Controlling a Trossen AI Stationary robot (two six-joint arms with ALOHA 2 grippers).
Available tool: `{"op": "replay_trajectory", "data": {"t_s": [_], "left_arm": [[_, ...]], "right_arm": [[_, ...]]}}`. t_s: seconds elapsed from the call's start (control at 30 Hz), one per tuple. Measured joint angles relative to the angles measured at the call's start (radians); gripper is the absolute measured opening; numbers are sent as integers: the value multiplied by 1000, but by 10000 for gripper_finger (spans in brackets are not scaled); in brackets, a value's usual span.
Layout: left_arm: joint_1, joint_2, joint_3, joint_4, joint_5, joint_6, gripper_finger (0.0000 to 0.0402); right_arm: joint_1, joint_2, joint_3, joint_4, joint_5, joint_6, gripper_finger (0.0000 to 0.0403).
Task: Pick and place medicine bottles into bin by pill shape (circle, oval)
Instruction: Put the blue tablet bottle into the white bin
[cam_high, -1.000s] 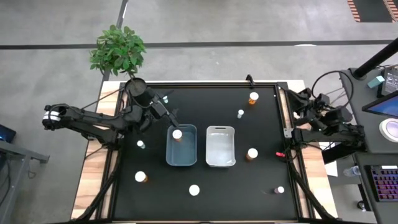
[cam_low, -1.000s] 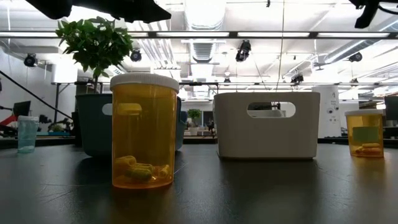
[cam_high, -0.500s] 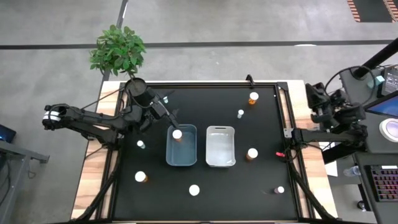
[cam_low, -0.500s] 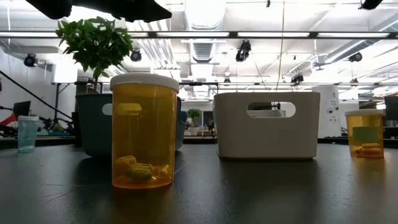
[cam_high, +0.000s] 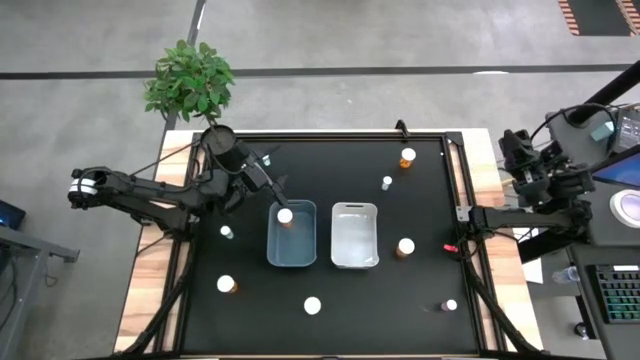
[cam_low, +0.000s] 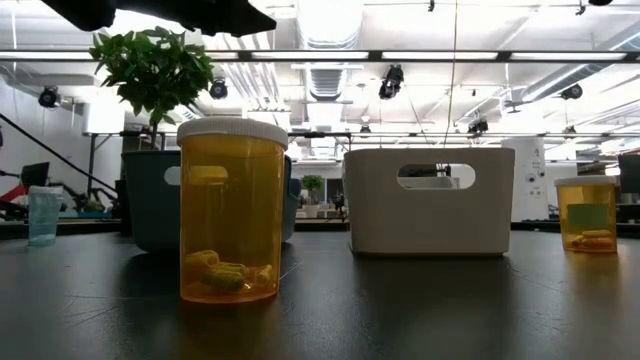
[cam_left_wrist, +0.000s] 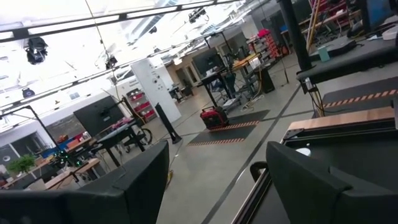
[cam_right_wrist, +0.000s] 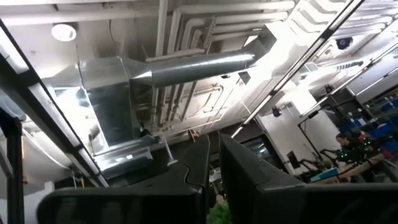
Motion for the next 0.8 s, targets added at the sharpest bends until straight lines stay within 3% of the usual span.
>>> {"op": "replay_trajectory", "data": {"t_s": [0.3,0.57,0.8], "left_arm": [[0,0,0,-4,0,0,251],[0,0,0,-3,0,1,251],[0,1,-1,-2,1,0,251]], "right_arm": [[18,0,-1,26,-34,49,28],[16,0,-2,-133,-24,18,28],[16,0,-177,-171,0,104,28]]}}
